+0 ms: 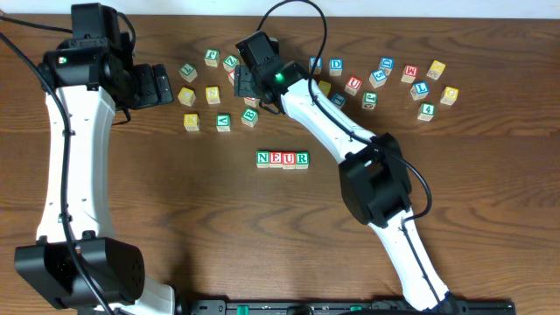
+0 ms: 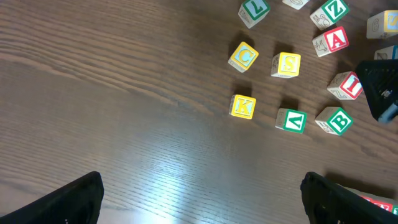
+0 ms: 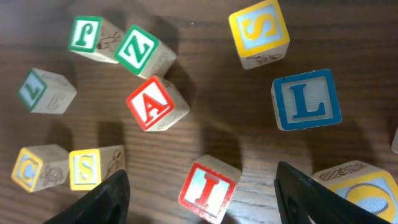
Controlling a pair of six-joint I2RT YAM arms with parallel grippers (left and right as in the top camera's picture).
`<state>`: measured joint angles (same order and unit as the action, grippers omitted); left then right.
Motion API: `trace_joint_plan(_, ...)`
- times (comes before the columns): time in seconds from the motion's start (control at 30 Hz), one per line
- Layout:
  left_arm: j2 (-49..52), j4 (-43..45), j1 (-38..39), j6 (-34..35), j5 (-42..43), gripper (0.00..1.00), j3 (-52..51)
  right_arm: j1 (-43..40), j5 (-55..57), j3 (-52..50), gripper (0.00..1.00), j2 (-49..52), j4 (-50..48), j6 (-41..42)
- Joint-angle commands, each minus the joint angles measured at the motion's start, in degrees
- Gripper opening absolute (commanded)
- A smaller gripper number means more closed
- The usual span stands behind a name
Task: Spell out NEURIPS
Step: 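Move the right gripper over the red I block in the pile, then grasp the red I block with the right gripper and lift it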
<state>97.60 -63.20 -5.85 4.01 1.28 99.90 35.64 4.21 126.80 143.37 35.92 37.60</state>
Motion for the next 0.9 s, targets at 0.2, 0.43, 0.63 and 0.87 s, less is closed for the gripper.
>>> trace_joint_plan(0.2, -0.61, -0.22, -0.24, -0.76, -0.68, 1.0, 0.57, 0.22, 1.16, 0.9, 0.65, 4.02, -1.03, 2.67)
trace_joint_plan(0.43, -0.61, -0.22, -0.24, -0.76, -0.68, 1.0, 0.57, 0.26, 1.22, 0.9, 0.64, 4.57, -1.01, 2.64)
trace_joint_plan(0.63, -0.61, -0.22, -0.24, -0.76, -0.68, 1.0, 0.57, 0.26, 1.31, 0.9, 0.52, 4.57, 0.17, 2.54)
trace_joint_plan(0.87, -0.61, -0.22, -0.24, -0.76, -0.68, 1.0, 0.57, 0.26, 1.49, 0.9, 0.41, 4.57, 0.94, 0.87)
